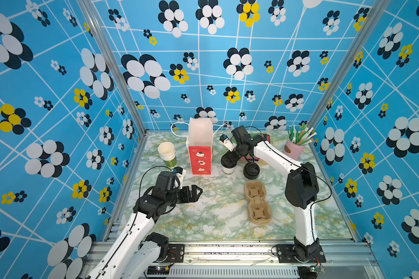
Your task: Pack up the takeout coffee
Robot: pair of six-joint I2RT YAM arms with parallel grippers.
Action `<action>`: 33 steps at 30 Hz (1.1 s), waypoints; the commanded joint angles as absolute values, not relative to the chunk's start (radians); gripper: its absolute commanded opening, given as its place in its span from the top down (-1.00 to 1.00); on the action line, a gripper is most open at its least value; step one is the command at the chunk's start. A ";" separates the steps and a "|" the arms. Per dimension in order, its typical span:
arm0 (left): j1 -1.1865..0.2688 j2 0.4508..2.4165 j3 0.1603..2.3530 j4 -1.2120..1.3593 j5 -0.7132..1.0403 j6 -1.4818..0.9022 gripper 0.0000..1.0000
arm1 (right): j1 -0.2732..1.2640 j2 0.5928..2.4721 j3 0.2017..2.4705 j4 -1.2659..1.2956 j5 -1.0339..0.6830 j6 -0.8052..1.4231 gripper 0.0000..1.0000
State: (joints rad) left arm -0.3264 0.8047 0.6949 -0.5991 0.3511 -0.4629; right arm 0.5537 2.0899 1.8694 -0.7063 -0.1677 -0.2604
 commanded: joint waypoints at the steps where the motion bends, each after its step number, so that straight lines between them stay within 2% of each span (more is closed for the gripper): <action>1: -0.317 0.784 0.712 -0.606 0.356 -0.466 -0.99 | 0.548 2.030 1.880 -0.679 -0.184 -0.229 -0.98; 10: -0.317 0.773 0.822 -0.669 0.348 -0.448 -0.99 | 0.548 1.935 1.826 -0.609 -0.187 -0.202 -0.98; 16: -0.315 0.838 1.065 -0.755 0.315 -0.378 -0.95 | 0.548 1.812 1.725 -0.546 -0.184 -0.169 -0.99; 23: -0.303 1.102 1.503 -0.872 0.203 -0.212 -0.84 | 0.548 1.600 1.511 -0.444 -0.196 -0.079 -0.98; 29: -0.250 1.418 1.870 -0.978 0.200 -0.112 -0.69 | 0.549 1.422 1.360 -0.417 -0.188 -0.022 -0.98; 33: -0.224 1.639 2.106 -1.087 0.184 -0.048 -0.50 | 0.549 1.326 1.290 -0.429 -0.150 -0.014 -0.99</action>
State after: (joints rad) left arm -0.2436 1.5345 1.9961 -0.9516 0.2047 -0.1368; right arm 0.5537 1.3792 1.3285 -0.4435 -0.1772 -0.0463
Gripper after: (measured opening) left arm 0.769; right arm 0.991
